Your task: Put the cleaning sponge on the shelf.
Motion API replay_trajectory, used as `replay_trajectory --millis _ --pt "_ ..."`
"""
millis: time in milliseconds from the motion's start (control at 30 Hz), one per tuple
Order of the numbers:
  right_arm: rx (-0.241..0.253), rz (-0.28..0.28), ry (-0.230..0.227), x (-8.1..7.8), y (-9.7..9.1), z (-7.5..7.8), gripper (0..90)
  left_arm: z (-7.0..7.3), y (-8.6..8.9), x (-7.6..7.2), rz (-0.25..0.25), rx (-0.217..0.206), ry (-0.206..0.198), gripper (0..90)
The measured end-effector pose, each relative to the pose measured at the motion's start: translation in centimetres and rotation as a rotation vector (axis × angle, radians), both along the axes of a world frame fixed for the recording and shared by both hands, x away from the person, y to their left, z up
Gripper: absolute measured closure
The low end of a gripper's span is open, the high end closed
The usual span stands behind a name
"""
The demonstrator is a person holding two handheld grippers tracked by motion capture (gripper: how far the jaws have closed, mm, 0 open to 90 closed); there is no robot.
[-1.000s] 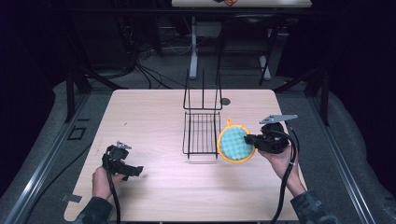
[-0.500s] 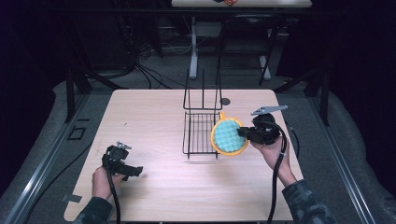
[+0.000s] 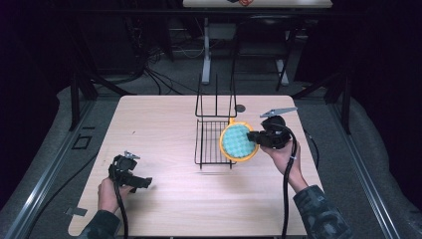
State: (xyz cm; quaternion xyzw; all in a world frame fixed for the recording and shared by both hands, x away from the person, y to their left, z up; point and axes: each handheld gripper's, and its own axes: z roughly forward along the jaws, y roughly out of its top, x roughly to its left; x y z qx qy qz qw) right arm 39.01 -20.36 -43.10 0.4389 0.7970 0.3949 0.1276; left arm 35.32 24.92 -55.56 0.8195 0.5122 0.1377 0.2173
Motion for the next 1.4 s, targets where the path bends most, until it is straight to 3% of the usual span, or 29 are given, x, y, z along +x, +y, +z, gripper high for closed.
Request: replay_trajectory --millis 367,833,1067,1367,1400 --pt "0.021 -0.018 0.012 1.4 1.9 -1.0 86.6 0.1 0.0 -0.1 -0.003 -0.003 -0.004 0.9" --pt "0.064 -0.062 0.037 3.1 2.7 -3.0 86.3 0.1 0.0 -0.1 -0.006 -0.002 -0.003 0.9" --pt "0.101 -0.081 0.056 3.4 3.4 -3.9 86.2 0.1 0.0 -0.1 -0.007 -0.006 -0.008 1.4" --pt "0.106 -0.067 0.057 3.1 4.8 -4.6 86.1 0.1 0.1 -0.1 -0.001 -0.016 -0.011 0.7" --pt "0.098 -0.070 0.074 3.2 4.9 -4.9 86.0 0.1 0.1 -0.2 -0.001 -0.014 -0.015 0.7"
